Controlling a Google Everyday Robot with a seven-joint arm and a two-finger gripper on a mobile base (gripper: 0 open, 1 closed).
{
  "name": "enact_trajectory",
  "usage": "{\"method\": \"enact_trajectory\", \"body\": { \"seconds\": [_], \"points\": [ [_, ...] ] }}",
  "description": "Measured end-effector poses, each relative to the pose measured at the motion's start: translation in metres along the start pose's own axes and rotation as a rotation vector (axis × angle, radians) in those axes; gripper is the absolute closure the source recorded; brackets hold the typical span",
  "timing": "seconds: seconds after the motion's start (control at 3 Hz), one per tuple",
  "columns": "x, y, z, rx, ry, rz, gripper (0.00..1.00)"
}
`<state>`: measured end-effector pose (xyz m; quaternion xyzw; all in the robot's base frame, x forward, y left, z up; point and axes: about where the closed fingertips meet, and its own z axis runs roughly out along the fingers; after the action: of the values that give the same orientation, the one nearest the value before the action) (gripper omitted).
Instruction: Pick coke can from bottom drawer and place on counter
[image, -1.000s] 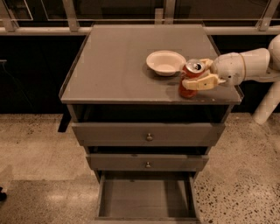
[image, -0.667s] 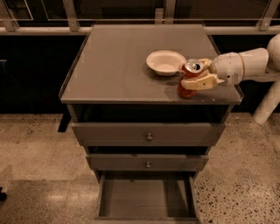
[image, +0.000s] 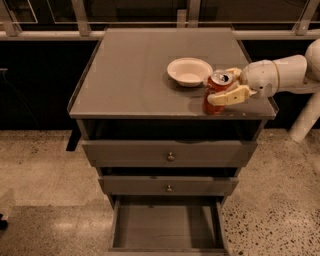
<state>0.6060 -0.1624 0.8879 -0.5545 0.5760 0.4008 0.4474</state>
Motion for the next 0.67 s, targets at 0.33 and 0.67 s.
{"method": "enact_trajectory", "body": {
  "seconds": [0.33,0.67],
  "points": [
    [0.0,0.0,0.0,0.0,0.0,0.0,0.11],
    [0.0,0.0,0.0,0.0,0.0,0.0,0.0]
  ]
}}
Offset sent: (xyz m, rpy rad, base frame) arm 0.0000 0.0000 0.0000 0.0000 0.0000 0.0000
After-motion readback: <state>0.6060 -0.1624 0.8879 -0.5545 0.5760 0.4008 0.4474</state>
